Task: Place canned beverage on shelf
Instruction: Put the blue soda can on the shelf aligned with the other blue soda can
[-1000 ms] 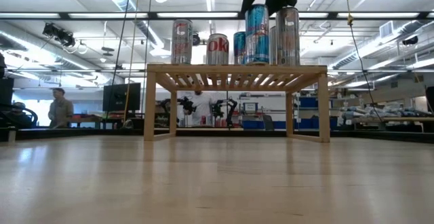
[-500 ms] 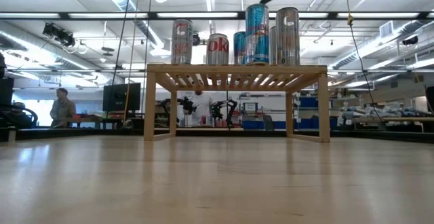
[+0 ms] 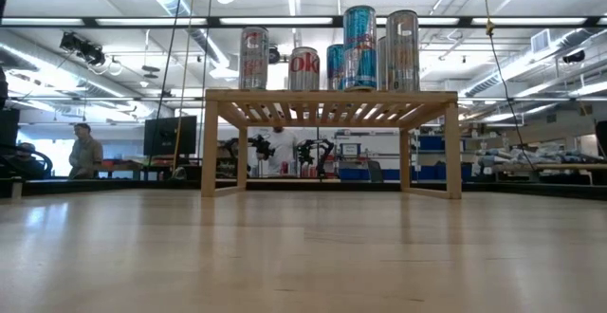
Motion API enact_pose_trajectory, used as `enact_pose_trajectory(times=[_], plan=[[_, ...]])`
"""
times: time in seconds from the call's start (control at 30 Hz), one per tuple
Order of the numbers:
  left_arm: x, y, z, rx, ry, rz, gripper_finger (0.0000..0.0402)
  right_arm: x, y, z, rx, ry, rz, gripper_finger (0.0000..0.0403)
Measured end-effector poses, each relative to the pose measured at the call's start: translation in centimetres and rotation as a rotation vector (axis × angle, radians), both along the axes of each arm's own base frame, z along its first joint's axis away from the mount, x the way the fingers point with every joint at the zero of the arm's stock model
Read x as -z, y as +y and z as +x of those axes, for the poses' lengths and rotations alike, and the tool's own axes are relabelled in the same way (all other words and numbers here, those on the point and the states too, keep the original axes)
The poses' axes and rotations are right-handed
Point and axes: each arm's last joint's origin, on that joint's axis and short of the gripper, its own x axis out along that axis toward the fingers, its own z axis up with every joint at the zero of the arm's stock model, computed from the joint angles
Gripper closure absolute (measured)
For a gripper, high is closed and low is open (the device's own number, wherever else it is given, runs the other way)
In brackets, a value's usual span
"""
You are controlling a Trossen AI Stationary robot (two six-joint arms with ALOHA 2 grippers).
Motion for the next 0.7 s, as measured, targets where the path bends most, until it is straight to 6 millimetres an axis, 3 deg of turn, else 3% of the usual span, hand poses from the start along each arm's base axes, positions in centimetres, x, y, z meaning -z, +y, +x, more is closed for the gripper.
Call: enact_pose_trajectory(times=[0.3, 0.53, 0.7], plan=[[3.2, -2.3, 6.3, 0.073, -0.045, 0.083, 0.0081, -1.3, 1.3, -3.2, -0.061, -0.021, -0.021, 0.0107], [6.9, -3.9, 9.8, 0.033, 0.009, 0.067, 0.0081, -1.0, 2.5, -5.1, -0.112, 0.048, -0.012, 0.0107], [8.6, -6.5, 12.2, 0.054, -0.058, 0.026, 0.0081, -0.8, 3.4, -6.0, -0.158, 0.098, -0.009, 0.0107]])
